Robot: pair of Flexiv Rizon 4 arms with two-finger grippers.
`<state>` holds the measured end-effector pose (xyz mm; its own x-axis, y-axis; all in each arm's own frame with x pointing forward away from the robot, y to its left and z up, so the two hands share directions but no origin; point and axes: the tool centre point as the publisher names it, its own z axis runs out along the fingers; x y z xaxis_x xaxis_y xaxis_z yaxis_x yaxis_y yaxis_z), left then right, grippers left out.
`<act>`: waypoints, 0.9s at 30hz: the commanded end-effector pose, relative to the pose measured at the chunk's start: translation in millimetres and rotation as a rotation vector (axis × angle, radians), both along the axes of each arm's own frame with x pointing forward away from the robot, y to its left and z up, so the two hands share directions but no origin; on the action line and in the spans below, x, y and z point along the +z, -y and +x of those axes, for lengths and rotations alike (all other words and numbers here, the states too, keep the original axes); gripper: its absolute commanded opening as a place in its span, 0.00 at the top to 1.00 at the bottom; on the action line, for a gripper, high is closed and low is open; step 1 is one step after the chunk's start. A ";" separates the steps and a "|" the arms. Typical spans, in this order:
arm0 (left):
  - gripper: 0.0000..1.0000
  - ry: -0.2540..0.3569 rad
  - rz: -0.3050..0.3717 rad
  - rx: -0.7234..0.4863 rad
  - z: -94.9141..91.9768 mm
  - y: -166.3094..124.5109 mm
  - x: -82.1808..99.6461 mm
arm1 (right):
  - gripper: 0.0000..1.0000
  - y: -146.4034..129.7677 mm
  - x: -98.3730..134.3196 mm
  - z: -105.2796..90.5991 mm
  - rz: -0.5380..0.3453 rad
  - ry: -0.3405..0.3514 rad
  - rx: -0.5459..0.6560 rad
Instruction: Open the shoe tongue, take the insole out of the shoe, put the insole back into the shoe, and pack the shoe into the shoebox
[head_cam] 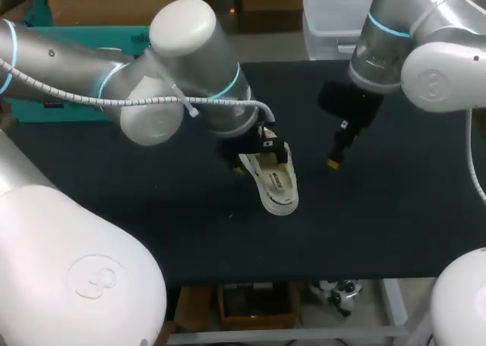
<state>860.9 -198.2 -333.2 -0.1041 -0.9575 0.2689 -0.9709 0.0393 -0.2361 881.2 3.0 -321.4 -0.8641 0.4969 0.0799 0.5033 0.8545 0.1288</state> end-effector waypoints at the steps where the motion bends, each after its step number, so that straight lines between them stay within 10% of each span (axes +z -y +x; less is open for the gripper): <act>1: 0.00 -0.007 0.080 0.029 5.3 6.7 -3.2 | 0.00 4.8 -2.1 -4.6 0.010 0.026 0.010; 16: 0.00 -0.012 0.091 0.157 26.9 -7.3 -16.3 | 0.00 1.2 1.1 -2.3 -0.088 0.087 0.132; 22: 0.51 -0.018 0.082 0.189 29.5 -11.1 -21.3 | 0.00 3.2 0.5 -1.3 -0.098 0.085 0.134; 27: 0.59 -0.014 0.074 0.223 35.5 -14.2 -22.2 | 0.00 7.1 -1.1 -1.7 -0.101 0.096 0.154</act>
